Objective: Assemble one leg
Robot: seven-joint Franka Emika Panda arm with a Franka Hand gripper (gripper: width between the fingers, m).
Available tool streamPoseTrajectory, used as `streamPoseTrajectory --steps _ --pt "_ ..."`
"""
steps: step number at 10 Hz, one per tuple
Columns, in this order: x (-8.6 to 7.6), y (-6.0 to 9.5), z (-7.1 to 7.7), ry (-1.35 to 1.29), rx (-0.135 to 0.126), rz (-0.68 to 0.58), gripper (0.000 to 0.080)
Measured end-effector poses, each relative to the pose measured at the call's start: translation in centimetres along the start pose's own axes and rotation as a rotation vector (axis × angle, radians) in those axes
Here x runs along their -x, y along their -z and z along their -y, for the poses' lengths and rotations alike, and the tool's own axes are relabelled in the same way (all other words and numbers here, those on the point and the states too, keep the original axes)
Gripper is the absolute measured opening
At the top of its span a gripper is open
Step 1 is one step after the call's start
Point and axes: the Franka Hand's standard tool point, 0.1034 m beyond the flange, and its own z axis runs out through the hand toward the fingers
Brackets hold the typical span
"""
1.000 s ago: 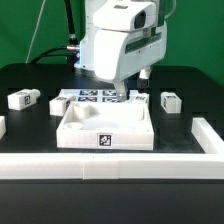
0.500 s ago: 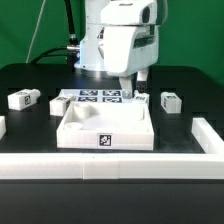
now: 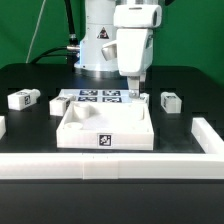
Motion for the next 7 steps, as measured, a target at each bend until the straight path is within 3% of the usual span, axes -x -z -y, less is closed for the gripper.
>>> streamPoseTrajectory --steps 2,6,7 --pt "0.2 -0.2 0.1 0.003 -0.004 0.002 0.0650" --pt "5.4 -2.0 2.5 0.107 -0.040 0.014 0.0650" --pt "6.0 -2.7 2.9 0.096 -0.051 0.014 0.0650"
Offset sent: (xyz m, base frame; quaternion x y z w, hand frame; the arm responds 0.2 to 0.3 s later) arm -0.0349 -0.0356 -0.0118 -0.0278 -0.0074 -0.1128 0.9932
